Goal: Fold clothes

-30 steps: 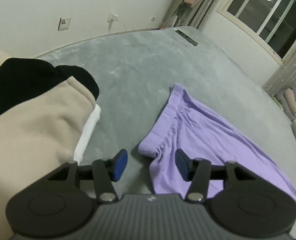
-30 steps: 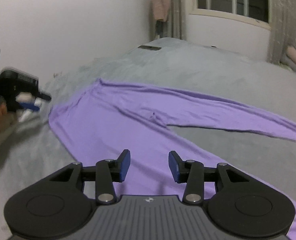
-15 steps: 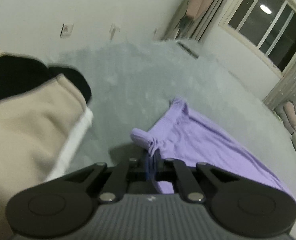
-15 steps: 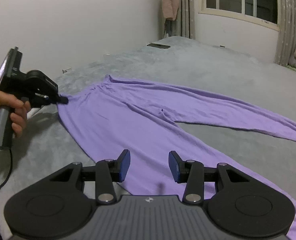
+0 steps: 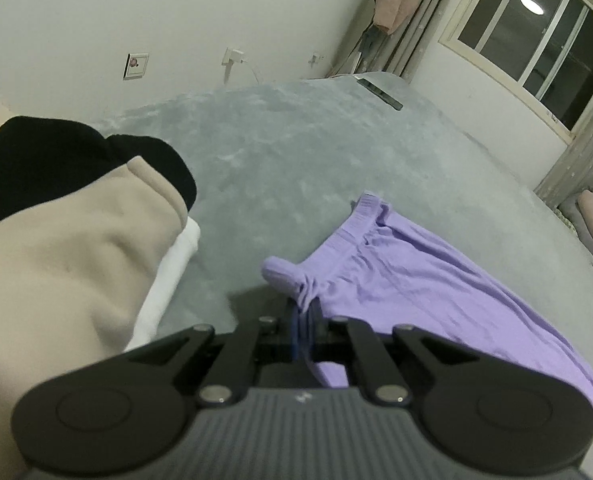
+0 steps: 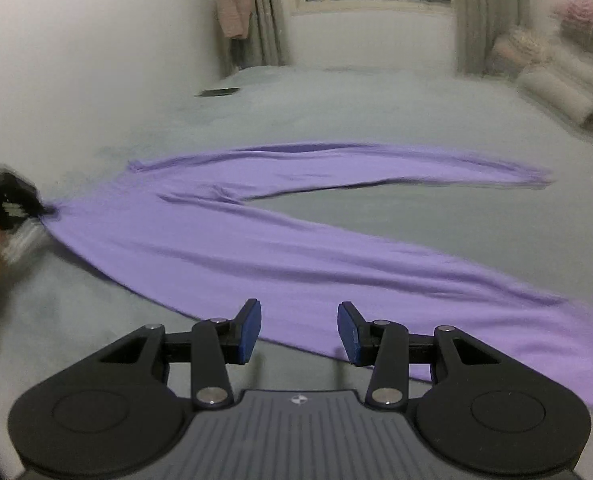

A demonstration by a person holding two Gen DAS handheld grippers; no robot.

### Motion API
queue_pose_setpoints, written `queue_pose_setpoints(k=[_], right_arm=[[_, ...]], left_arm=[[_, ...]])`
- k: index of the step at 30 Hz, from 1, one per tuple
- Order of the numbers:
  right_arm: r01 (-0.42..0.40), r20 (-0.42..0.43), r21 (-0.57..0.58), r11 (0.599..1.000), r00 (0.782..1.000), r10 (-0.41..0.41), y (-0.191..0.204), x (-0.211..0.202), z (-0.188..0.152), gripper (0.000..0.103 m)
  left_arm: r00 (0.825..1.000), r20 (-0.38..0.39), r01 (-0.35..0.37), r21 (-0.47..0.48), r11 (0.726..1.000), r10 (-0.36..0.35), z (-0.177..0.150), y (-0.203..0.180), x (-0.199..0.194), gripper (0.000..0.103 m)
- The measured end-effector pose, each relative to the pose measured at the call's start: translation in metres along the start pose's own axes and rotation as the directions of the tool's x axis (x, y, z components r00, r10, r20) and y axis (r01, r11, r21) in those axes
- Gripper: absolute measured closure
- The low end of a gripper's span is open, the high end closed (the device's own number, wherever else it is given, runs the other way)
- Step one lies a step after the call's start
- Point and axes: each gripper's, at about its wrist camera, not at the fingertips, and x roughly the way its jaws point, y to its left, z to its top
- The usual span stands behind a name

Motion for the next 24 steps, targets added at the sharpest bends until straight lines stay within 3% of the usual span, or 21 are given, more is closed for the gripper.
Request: queue_pose_setpoints(k=[2,8,13,16,20,24], right_arm=[[0.035,-0.006,-0.035,0.999,0.999,-0.035,-0.003,-0.013,-0.009,0.062],[0.138,-0.048,0.158,0.978,0.99,-0.132,-0.045,-0.038,-0.024,0.062],[0.273,-0.065,-0.046,0.961,0.959,-0.276,-0.056,-0.049,-0.019,0.062],[0.293,-0.126,-0.217,0.931,0.937,-0.325,-0.071,-0.041,-0.031,0.063],[0.275,-0.15,-0.236,0.932,0.937,-0.315,-0.096,-0.026,-0.042,0.074],[0.327,-0.119,-0.327,0.887,0.917,-0.382,-0.099,-0.008,-0.053,0.077]], left_arm=[[1.0,0.002,0.001,-0.002,1.0,-0.001,0.001,-0.001,0.0,0.1],[1.0,0.013,0.003,-0.005,1.0,-0.003,0.003,0.0,0.001,0.1],[1.0,0.017,0.005,-0.002,1.0,-0.005,0.003,0.0,0.002,0.1],[1.0,0.017,0.01,-0.008,1.0,-0.01,0.005,0.001,0.002,0.1],[1.0,0.021,0.006,-0.007,1.0,-0.006,0.004,0.002,0.002,0.1],[1.0,0.029,0.004,-0.004,1.0,-0.004,0.005,0.001,0.002,0.1]])
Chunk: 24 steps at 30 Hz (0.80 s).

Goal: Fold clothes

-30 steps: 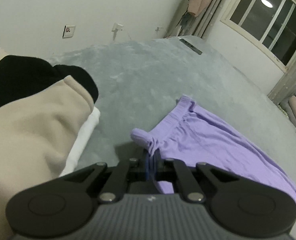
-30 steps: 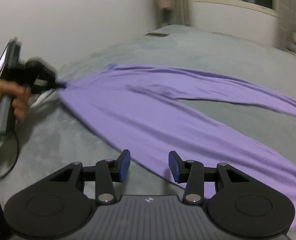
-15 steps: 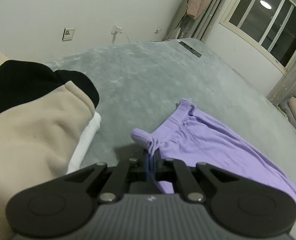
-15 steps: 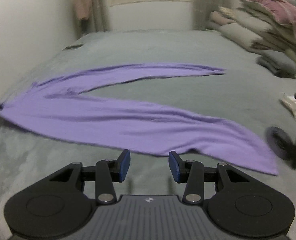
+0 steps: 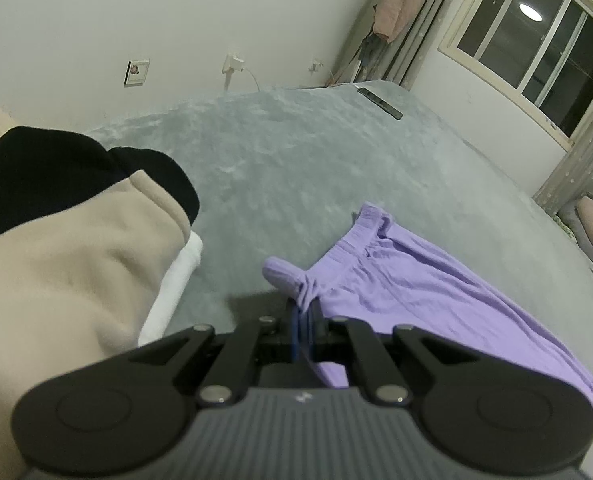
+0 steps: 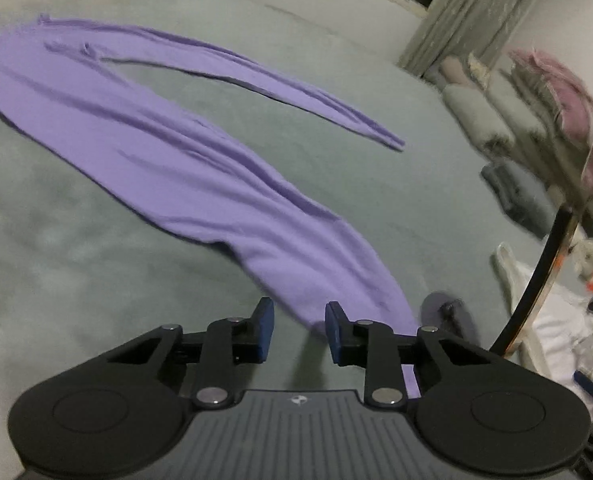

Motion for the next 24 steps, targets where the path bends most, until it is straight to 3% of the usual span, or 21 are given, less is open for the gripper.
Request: queue_pose_setpoints(k=[1,4,12,19,24], right_arm=[[0.013,0.012,-0.026,1.0,1.0,-0.013,0.002,0.004,0.0,0.081],[0.052,0.031,-0.054,0.997,0.998,-0.05,0.004,0.01,0.001,0.103],[0.177,0.187,0.028,0.984,0.966,-0.179,-0.016,-0.019,0.015,0.103],[0.154,0.238,0.074,0.985,0.957,-0.167,-0.019,-0.04,0.013,0.103],[0.188,0.29,0.1,0.977,0.934,-0.21,-0.019,-0.062,0.013,0.103]], left_arm=[[1.0,0.001,0.0,-0.002,1.0,0.0,0.0,0.0,0.0,0.1],[1.0,0.006,0.004,-0.01,1.0,-0.004,0.001,0.001,-0.002,0.1],[0.999,0.024,0.027,-0.027,0.999,-0.026,0.007,0.006,-0.01,0.1],[0.999,0.023,0.038,-0.04,0.998,-0.037,0.009,0.007,-0.012,0.1],[0.998,0.055,0.043,-0.04,0.998,-0.041,0.013,0.007,-0.019,0.1]])
